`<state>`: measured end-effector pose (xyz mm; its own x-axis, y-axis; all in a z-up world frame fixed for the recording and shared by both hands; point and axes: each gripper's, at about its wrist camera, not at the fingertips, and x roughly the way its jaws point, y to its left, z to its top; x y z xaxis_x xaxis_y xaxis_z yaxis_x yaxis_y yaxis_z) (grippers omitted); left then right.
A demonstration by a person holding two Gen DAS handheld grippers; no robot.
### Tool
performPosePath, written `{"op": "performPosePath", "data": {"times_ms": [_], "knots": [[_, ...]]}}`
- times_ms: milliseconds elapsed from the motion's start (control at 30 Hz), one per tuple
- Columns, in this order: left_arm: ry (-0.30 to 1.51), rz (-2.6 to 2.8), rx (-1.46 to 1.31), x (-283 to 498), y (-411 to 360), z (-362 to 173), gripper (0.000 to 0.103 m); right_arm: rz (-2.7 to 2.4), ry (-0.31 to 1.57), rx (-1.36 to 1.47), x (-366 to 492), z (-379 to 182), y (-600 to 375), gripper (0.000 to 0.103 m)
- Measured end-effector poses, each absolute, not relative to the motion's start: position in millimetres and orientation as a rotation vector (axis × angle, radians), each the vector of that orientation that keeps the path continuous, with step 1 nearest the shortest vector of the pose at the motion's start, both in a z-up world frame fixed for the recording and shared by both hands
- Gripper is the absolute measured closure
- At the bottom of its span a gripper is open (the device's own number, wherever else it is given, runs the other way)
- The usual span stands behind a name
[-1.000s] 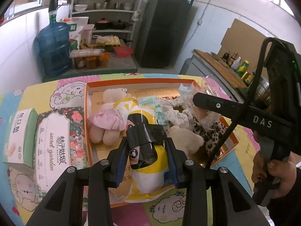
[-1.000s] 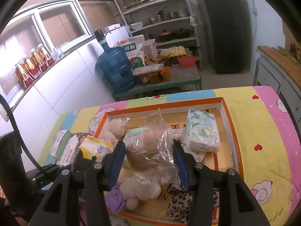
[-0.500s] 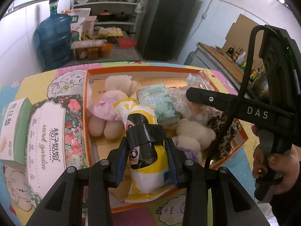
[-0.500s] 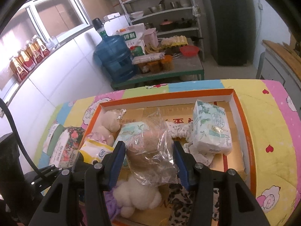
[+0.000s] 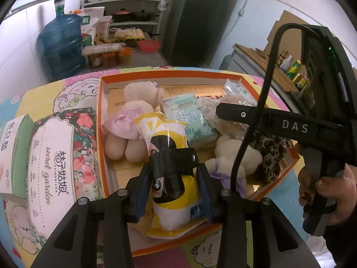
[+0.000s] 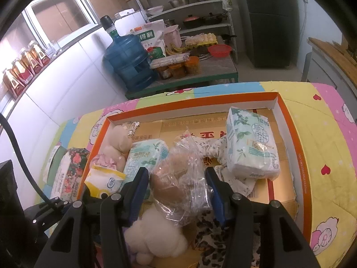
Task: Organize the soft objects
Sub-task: 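Open both tools to release the penguin toy and bun bag, then lift both tools from the box and move toward the bagged green ball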
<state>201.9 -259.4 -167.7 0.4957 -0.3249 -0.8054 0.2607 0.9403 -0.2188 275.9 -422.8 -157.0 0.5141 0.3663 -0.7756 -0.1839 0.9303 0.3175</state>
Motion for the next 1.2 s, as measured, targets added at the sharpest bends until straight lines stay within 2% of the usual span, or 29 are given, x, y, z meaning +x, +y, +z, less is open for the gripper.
{"op": "performPosePath", "data": {"times_ms": [133,167,1200], "knots": [[0.971,-0.371,-0.075,197.6,-261.0,-163.5,0.043,0.329,0.974,0.207,275.7,-156.2,-422.3,0.05],[0.967,-0.375,-0.079,196.7,-261.0,-162.2,0.042,0.328,0.972,0.208,275.2,-155.4,-423.0,0.05],[0.845,-0.449,-0.09,158.9,-237.9,-117.8,0.041,0.232,0.85,0.224,219.7,-102.3,-430.4,0.05]]}}
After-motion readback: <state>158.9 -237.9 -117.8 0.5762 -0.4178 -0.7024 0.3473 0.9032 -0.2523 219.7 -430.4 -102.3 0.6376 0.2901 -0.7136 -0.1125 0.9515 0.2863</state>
